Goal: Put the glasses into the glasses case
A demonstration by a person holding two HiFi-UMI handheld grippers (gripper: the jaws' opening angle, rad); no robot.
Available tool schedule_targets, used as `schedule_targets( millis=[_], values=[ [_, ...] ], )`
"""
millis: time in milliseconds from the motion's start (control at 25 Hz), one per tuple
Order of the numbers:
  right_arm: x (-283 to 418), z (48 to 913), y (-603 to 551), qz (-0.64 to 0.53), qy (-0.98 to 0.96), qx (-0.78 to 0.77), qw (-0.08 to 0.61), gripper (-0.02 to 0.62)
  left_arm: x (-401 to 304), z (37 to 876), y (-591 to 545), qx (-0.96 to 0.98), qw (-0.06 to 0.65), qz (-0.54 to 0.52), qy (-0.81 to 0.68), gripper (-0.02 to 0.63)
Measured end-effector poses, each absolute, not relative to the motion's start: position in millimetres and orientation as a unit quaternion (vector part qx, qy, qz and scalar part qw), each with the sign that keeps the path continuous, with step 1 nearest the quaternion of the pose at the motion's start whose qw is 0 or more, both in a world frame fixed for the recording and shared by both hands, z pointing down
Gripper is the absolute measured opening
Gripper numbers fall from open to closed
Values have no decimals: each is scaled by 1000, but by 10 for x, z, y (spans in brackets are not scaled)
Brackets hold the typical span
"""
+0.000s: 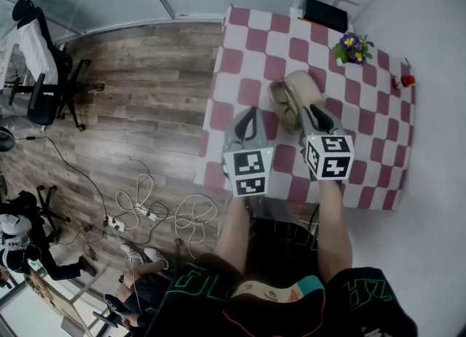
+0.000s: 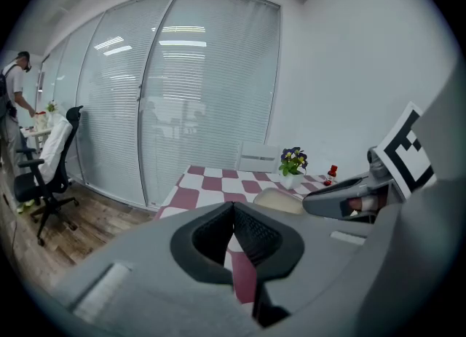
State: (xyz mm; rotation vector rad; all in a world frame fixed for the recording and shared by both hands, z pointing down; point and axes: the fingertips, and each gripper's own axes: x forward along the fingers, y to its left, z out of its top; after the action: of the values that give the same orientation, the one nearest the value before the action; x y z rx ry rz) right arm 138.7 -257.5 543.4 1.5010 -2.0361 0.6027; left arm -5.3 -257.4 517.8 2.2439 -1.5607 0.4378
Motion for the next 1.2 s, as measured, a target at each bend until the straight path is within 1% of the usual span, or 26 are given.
schedule_targets(
  millis=[200, 440, 680, 1040, 1200],
  values=[
    [1641, 5320, -2397, 212, -739, 583, 263, 89, 59, 5071, -2442, 808, 188, 131, -543, 8],
    [1824, 5028, -2156, 179, -737, 615, 215, 87, 257, 4931, -2184, 825, 178, 106, -526, 8],
    [1983, 4661, -1915, 130, -744, 634, 164, 8, 423, 4702, -1958, 837, 161, 83, -516, 8],
    [2009, 4114, -1629, 90, -772, 622, 95, 3, 421, 4189, -1767, 842, 114, 52, -525, 8],
    [2070, 3896, -1523, 74, -775, 623, 81, 3, 475, 3977, -1689, 850, 95, 50, -516, 8]
  ],
)
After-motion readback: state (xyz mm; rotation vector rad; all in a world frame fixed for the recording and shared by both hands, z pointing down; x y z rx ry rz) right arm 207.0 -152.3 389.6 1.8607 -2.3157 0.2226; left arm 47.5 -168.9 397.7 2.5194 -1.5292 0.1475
